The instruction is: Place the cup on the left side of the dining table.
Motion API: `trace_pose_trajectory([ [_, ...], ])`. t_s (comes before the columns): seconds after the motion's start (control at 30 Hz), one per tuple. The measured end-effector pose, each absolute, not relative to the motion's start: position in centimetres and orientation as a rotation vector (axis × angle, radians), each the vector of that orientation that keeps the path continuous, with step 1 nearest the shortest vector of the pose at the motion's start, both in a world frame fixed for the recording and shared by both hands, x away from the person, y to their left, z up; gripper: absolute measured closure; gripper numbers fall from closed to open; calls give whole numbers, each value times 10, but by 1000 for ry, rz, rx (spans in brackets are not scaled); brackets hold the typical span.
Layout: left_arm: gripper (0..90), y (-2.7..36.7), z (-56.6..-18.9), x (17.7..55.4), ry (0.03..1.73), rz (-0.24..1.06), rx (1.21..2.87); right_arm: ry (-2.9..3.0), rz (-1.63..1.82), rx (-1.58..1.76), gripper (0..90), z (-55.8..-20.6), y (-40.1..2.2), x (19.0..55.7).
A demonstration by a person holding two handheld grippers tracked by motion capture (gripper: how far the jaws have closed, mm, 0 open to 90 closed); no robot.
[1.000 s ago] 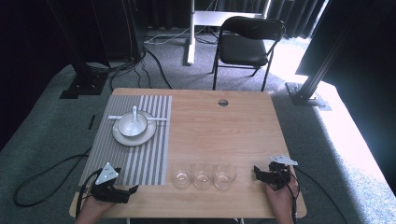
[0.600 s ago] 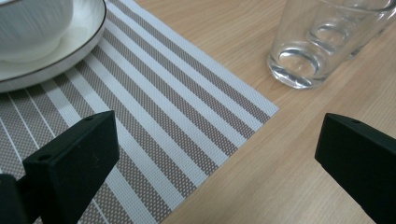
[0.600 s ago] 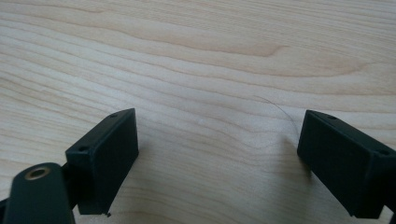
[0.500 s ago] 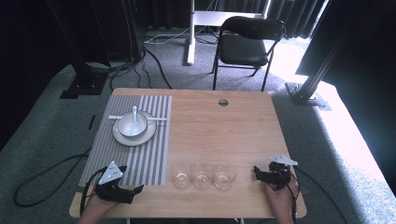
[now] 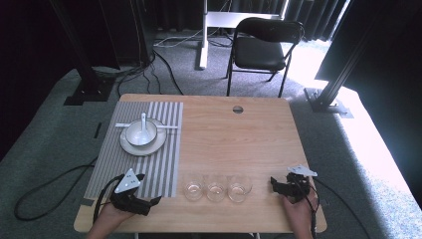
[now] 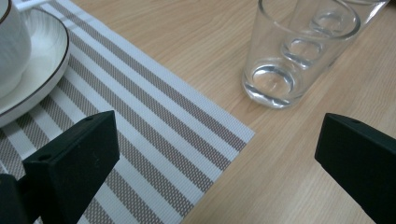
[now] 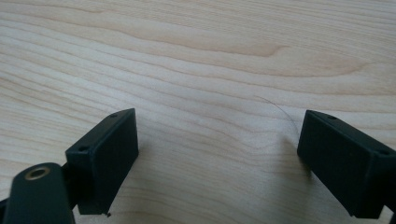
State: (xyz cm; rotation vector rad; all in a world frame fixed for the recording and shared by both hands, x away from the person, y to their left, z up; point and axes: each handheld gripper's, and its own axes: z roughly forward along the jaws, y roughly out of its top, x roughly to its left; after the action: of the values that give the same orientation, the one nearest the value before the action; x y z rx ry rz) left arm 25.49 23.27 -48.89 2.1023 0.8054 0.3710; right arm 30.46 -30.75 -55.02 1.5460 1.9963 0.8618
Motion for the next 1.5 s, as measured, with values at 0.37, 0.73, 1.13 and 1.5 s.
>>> trace_pose_trajectory([
  [0.37,12,216,-479,260,749,355,2122,1997,862,1546,119,-550,-308,305],
  [0.73,11,189,-472,266,669,334,2152,1997,862,1546,119,-550,-308,305],
  [1.13,12,158,-468,278,593,300,2191,1996,861,1546,119,-550,-308,305],
  [1.5,12,136,-463,287,537,269,2212,1997,861,1545,119,-550,-308,305],
])
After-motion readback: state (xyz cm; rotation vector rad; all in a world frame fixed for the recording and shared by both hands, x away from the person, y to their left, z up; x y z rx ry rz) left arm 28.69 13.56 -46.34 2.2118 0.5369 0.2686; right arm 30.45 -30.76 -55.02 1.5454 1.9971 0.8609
